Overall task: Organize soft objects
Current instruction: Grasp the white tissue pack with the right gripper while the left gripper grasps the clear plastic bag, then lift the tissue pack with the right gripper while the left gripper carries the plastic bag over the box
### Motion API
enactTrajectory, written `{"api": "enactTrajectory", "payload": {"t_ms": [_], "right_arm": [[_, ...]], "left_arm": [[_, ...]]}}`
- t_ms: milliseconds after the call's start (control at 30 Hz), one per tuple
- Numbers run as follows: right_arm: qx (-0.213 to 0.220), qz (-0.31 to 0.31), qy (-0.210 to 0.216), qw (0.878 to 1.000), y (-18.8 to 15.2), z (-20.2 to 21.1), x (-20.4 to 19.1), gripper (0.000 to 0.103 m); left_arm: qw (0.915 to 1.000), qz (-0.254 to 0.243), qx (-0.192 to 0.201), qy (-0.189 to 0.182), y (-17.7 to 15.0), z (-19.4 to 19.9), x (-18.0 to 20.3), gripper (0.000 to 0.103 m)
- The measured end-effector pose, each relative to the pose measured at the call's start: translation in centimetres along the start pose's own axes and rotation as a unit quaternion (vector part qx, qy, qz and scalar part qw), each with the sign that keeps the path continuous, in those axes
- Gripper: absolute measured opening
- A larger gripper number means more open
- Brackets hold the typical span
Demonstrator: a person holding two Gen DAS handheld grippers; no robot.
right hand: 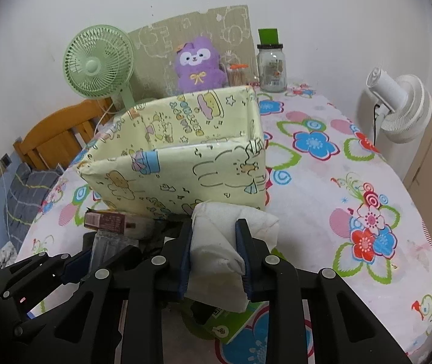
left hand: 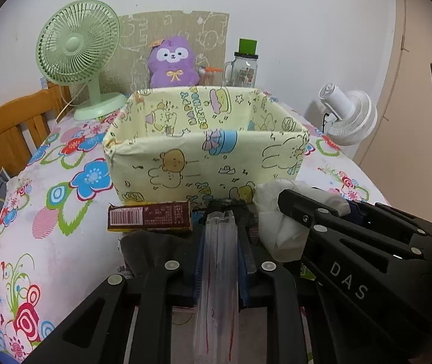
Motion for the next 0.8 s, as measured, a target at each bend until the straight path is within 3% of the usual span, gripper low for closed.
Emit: {"api": "enactTrajectory", "payload": {"t_ms": [800], "right_arm": [[0.062, 0.001, -0.004, 0.998, 1.8, 5.5, 0.1, 0.030]], "left_arm": [[0.9981, -0.022, 0.058, 0.001, 1.6, 4.2, 1.7, 0.017]]}}
Point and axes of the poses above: each gripper's, at about its wrist camera, not at the fingertips, and z roughly against the way its jaws point, x to its right, y to its top, the point moved 6 cm from there along -z, roughly the way its jaws point, and after that the axes turned 12 degrees about -y, right-handed, at the moved point
